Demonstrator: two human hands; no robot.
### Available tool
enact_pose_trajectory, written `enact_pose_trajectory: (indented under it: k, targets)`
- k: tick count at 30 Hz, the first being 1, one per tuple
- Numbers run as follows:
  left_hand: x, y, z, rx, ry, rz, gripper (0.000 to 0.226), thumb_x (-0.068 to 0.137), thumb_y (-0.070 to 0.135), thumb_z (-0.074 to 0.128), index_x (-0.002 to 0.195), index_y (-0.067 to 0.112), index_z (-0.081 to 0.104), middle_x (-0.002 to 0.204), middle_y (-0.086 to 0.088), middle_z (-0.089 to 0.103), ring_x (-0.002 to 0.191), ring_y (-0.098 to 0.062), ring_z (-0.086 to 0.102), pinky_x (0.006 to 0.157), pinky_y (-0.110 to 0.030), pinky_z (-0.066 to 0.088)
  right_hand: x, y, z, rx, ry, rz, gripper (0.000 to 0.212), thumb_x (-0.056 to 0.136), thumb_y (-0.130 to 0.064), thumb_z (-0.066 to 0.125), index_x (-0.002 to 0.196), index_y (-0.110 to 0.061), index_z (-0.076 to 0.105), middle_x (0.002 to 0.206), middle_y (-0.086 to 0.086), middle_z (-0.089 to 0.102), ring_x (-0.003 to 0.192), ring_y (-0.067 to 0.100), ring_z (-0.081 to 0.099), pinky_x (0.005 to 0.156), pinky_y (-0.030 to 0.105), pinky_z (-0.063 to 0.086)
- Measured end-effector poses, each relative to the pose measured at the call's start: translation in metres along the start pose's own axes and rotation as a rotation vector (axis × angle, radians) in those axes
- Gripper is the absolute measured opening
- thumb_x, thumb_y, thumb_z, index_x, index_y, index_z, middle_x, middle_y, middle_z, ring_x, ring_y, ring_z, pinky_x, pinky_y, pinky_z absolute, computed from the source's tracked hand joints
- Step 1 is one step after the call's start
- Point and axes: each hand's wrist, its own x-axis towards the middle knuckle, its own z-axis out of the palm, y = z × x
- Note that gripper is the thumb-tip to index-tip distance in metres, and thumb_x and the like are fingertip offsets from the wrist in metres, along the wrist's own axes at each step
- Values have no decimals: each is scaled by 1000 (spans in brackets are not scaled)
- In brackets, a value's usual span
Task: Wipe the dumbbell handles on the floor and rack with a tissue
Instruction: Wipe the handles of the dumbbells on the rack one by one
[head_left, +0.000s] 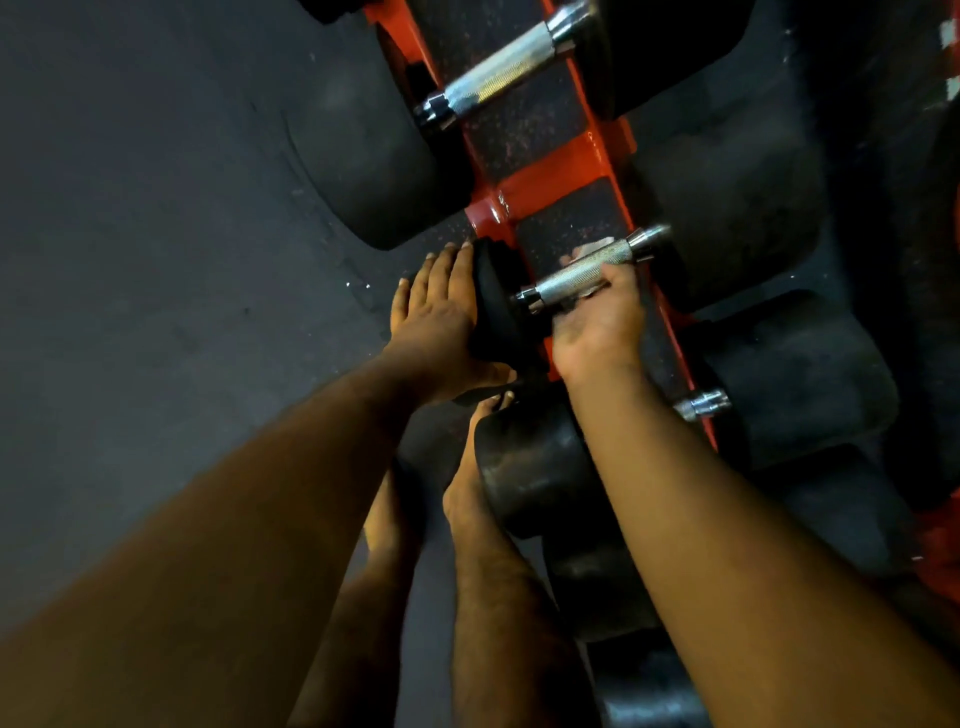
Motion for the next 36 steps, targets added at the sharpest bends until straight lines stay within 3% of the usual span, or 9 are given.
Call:
enact_pose_trajectory:
  k: [6,10,14,18,20,25,28,30,36]
  targets:
    - [1,-2,2,18,1,-4,142,65,53,88,160,18,-12,169,-4,-7,155,-21,-11,125,-45,-7,22,-12,0,108,-53,-68,10,98,-15,56,89,-14,61,85,2,63,82,15,62,90,32,49]
    - [0,-1,1,13,1,-2,142,66,53,88,160,17,-12,169,-3,-8,155,-21,-12,123,-42,-9,12,22,-14,-190,-118,-36,19,96,-26,67,108,-12,62,94,3,72,91,17,69,94,40,56]
    - [0,-1,3,19,16,-1,142,65,53,89,160,17,-10,169,-4,-7,155,-21,-10,124,-43,-7,7,29,-40,-578,-222,-35,20,95,-33,66,106,-17,66,109,9,74,108,26,69,100,50,53]
    - [-2,0,1,11,21,5,140,66,51,89,160,17,-9,170,-4,-6,156,-21,-9,125,-43,-6,-8,16,-53,-944,-270,-148,19,100,-9,54,106,-10,72,96,2,75,96,17,70,86,29,56]
    - [-2,-1,2,11,21,7,140,67,52,88,160,17,-9,170,-4,-6,156,-22,-9,125,-44,-6,-17,2,-55,-1212,-302,-349,24,98,-12,55,114,-11,73,101,2,75,99,18,70,86,27,56]
    - [-3,-3,5,19,38,6,140,66,55,88,161,18,-9,170,-4,-5,156,-22,-9,126,-46,-5,-3,-29,-43,-1478,-325,-1340,38,96,-10,47,128,-13,67,120,13,72,108,26,68,93,36,53]
    - [-4,-3,5,7,42,12,139,68,55,87,160,18,-9,170,-4,-7,156,-22,-9,125,-45,-6,21,-30,-38,-1890,-248,-1366,43,97,-4,42,137,-10,59,138,17,61,136,32,51,117,48,32]
    - [-8,-3,7,15,64,28,137,70,55,85,160,16,-9,170,-5,-7,156,-23,-9,125,-45,-6,22,-18,-44,-2096,-334,-1293,48,95,-2,41,141,-10,53,147,16,52,144,32,39,122,54,18]
    - [-45,1,33,15,216,67,116,84,49,74,161,15,-5,169,-6,-11,155,-23,-13,126,-48,-4,-4,-2,-73,-2135,-599,-1354,54,87,2,56,140,-9,56,146,12,55,141,30,45,117,58,28]
